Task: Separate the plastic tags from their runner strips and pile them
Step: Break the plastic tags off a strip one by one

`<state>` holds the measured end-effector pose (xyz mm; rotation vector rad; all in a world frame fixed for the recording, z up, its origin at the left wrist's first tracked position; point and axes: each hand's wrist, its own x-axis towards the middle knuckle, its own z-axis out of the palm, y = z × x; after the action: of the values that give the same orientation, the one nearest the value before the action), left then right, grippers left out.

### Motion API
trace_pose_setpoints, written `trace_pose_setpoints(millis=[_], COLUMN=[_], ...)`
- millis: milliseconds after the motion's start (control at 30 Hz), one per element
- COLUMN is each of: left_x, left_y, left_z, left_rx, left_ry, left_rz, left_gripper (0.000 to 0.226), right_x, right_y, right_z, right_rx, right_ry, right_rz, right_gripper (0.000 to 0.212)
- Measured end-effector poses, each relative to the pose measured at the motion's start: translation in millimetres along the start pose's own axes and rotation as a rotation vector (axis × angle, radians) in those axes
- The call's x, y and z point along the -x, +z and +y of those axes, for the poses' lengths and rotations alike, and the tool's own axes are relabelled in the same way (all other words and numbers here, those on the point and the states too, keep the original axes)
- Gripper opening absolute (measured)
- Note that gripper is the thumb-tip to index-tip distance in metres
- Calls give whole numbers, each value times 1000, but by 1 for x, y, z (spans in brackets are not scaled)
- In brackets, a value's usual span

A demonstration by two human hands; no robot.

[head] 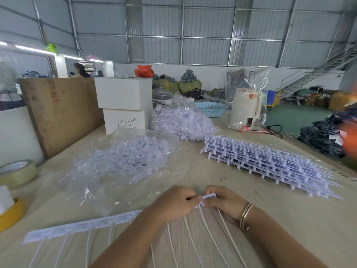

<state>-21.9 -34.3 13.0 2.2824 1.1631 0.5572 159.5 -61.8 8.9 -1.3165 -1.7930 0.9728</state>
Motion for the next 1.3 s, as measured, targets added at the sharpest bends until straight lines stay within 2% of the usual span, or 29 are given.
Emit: trace_pose_setpoints(millis=[100, 167, 367, 567, 700, 867, 933, 967, 1033, 1133, 1200, 1300], left_x=[-1, -3, -3, -3, -2, -4, -2, -2, 0, 2, 2, 3], left_y=[0, -2, -7, -11, -11, -11, -12, -12, -10, -5, -3, -3], left_z=[-5, -5, -4, -3, -3, -2, 0, 0, 0, 0, 2, 3], left_rx=[127, 193, 402, 443, 547, 568, 581, 541, 281, -70, -163, -232], left_ry=[-11, -20, -60, -43, -47, -88, -105, -92, -63, -24, 23, 54], left_rz=[-43, -60, -18, -17, -16, 37, 54, 57, 48, 72, 87, 77], left_gripper=[36, 35, 31, 28, 44, 33, 31, 32, 27, 17, 11, 4], right_x=[1, 1, -1, -3, -5, -6, -10, -12, -15, -18, -18, -13], right_y=[0, 1, 8, 12, 15, 14, 3, -2, -6, -1, 3, 1], right_z=[-1, -3, -4, -7, -9, -10, -5, -2, 7, 11, 7, 0], right_rx=[75, 82, 91, 48, -48, -247, -216, -104, 168, 477, 521, 355], right_ry=[-53, -116, -247, -314, -338, -295, -220, -155, -11, 47, 64, -16], right_rz=[-41, -6, 149, 237, 322, 352, 389, 378, 320, 263, 250, 340], right_gripper=[13, 8, 11, 26, 27, 24, 19, 16, 11, 8, 16, 18])
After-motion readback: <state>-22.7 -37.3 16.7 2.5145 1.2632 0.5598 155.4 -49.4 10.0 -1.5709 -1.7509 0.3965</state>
